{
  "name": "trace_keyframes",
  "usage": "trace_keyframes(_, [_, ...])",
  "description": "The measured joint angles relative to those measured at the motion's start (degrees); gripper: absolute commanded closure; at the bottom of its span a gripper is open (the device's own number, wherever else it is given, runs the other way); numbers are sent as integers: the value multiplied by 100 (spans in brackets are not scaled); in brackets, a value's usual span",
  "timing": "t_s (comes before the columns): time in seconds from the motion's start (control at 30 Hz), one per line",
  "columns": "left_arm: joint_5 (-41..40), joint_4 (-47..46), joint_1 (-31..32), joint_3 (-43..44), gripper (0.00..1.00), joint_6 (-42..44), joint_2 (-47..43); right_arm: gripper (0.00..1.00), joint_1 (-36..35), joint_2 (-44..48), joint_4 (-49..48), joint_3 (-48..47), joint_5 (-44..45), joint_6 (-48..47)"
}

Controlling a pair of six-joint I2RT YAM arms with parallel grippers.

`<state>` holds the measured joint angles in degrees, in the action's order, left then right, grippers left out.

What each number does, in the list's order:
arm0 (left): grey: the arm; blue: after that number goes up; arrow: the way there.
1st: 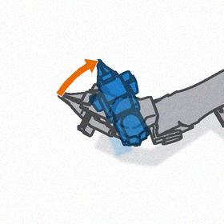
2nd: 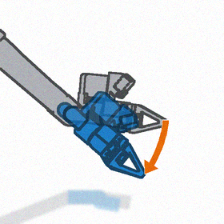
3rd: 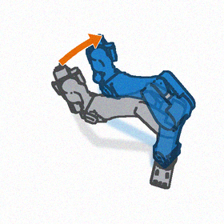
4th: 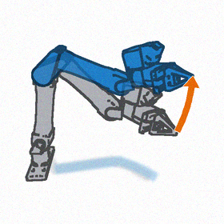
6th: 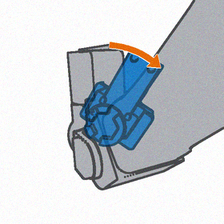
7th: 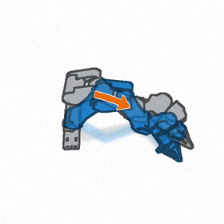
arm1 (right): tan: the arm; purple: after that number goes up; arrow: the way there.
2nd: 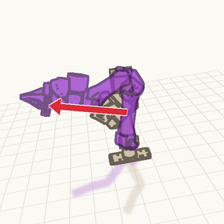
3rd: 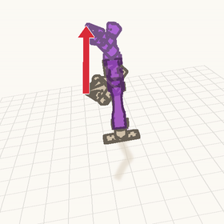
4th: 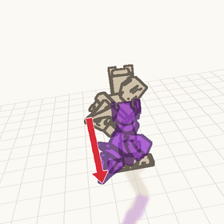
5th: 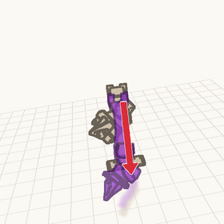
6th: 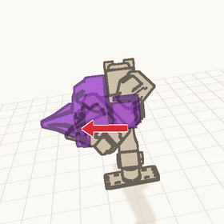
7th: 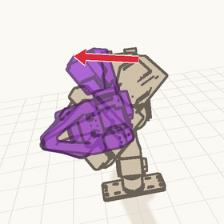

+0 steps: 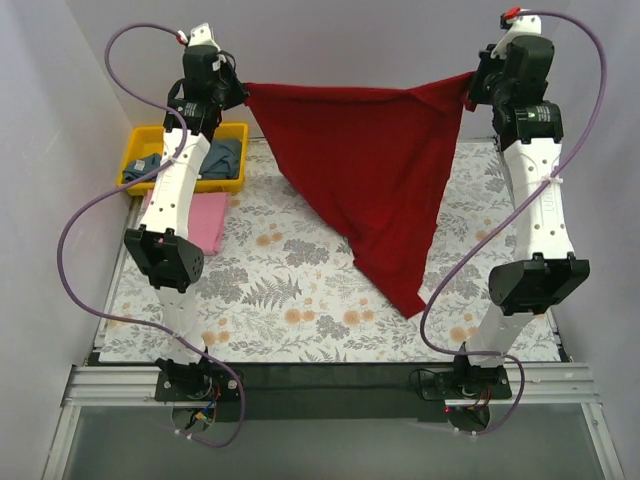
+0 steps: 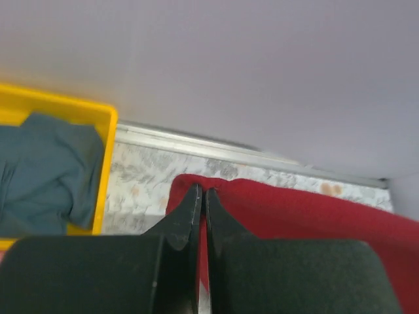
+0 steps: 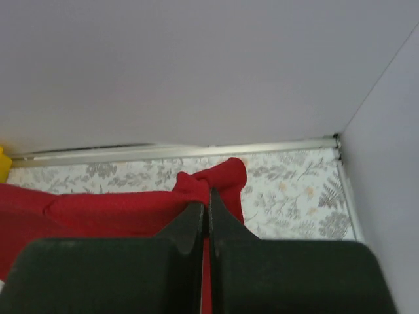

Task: Fold and stack the t-shirts
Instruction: Flatten the tshirt out

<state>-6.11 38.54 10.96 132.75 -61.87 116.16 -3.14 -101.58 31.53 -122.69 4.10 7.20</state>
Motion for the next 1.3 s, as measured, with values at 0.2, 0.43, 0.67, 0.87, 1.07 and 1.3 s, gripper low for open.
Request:
trace_keyframes(0.2, [284, -732, -22, -1438, 100, 74, -1399, 99, 26, 1180, -656, 960, 105, -459])
trace_keyframes(0.43, [608, -1613, -13, -2612, 100, 199, -3665, 99, 22, 3801, -1823, 3056, 361, -1043])
trace_keyframes(0.67, [1123, -1838, -13, -2376, 100, 260, -4937, 99, 24, 5281, -2549, 3296, 372, -1661])
trace_keyframes(0.87, [1399, -1537, -13, -2083, 100, 297, -5243, 99, 24, 5608, -2688, 3106, 210, -2135])
trace_keyframes(1.07, [1333, -1290, -13, -2135, 100, 426, -4994, 99, 24, 5125, -2304, 2594, -138, -2376])
trace_keyframes(1.3, [999, -1360, -15, -2973, 100, 503, -3753, 99, 28, 3936, -2013, 2850, -577, -2415])
